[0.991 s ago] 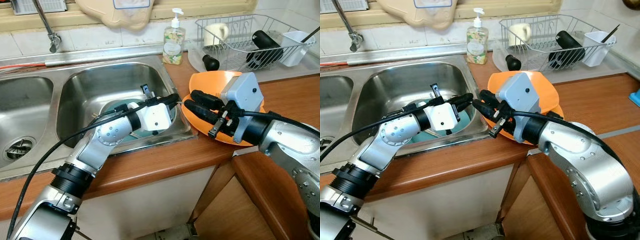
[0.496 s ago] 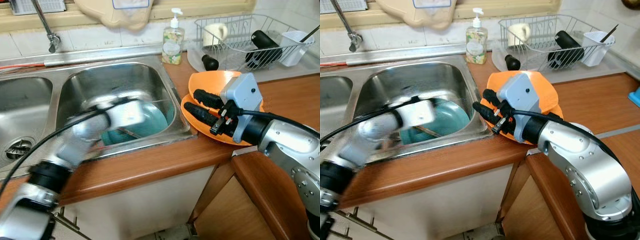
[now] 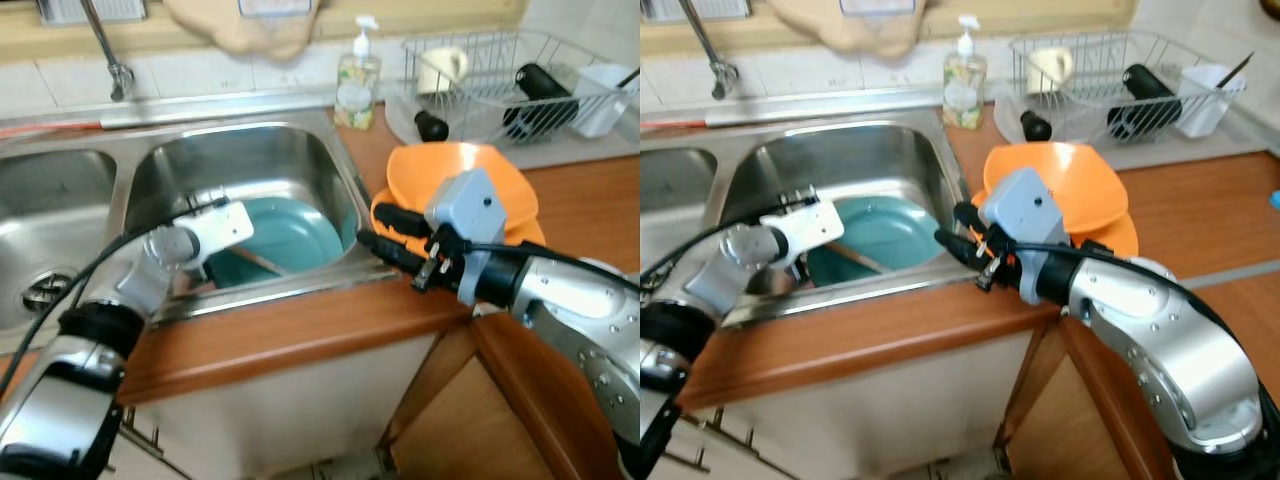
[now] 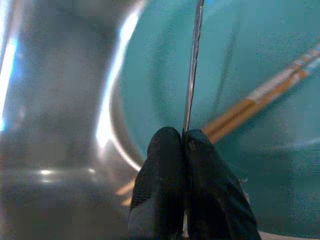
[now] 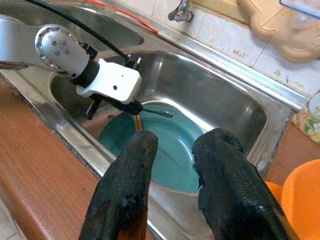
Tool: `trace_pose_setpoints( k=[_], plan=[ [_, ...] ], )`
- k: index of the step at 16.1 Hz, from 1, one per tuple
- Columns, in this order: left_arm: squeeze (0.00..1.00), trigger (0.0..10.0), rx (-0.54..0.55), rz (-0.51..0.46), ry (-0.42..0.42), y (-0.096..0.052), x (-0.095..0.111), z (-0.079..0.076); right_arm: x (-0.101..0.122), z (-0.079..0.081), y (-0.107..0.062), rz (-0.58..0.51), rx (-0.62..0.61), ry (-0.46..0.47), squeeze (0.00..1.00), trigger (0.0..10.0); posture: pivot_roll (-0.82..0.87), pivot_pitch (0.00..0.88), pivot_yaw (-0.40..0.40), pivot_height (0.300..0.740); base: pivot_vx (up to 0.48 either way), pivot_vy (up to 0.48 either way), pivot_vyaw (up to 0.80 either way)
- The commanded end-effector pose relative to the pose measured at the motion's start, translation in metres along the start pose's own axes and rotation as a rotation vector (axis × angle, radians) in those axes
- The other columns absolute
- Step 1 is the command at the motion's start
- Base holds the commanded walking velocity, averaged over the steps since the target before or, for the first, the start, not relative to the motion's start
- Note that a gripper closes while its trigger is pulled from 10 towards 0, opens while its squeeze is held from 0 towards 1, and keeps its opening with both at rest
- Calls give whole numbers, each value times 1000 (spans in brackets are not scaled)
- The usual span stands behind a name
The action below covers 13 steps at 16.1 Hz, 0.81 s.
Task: Kitchen organization
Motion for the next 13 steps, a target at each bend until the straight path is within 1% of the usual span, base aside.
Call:
trace_pose_setpoints(
  k=[1, 4, 6, 7, 8, 10, 12, 13],
  plan=[
    [1000, 10000, 5, -1, -10, 0, 6, 7, 1, 4, -1, 6, 16, -4, 0, 10000, -187, 0, 35, 740, 0, 0, 0],
    [1000, 10000, -9, 4, -28, 3, 6, 4, -5, 6, -3, 31, -9, 11, 0, 10000, -192, 0, 35, 740, 0, 0, 0],
    [1000, 10000, -7, -18, -55, 3, 5, 2, -13, 1, -3, 54, -87, 22, 0, 10000, -193, 0, 33, 740, 0, 0, 0],
    [1000, 10000, 0, -41, -79, 3, 4, 1, -20, -1, -4, 68, -152, 41, 0, 10000, -190, 0, 30, 740, 0, 0, 0],
    [1000, 10000, 17, -44, -90, 2, 2, 2, -25, 0, -5, 77, -181, 52, 0, 10000, -190, 0, 30, 740, 0, 0, 0],
    [1000, 10000, 37, -60, -107, 0, 0, 3, -28, 1, -6, 63, -216, 70, 0, 10000, -189, 0, 27, 740, 0, 0, 0],
    [980, 10000, 78, -84, -127, -3, -4, 5, -32, 5, -10, 15, -267, 139, 0, 10000, -188, 0, 27, 740, 0, 0, 0],
    [204, 10000, 89, -101, -148, -4, -4, 6, -32, 7, -11, 7, -274, 149, 0, 10000, -189, 0, 29, 740, 0, 0, 0]
  ],
)
Point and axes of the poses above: a point about 5 cm out from each wrist's last joint towards the gripper, its own y axis pointing out of the wrist towards the gripper, its own x axis along the axis of the wrist's last joint, z = x × y, the point moved 3 cm from there along y, pointing out of the wrist towards the gripper, and after that the axes turned 12 degrees about -y, right-handed, at the moved point
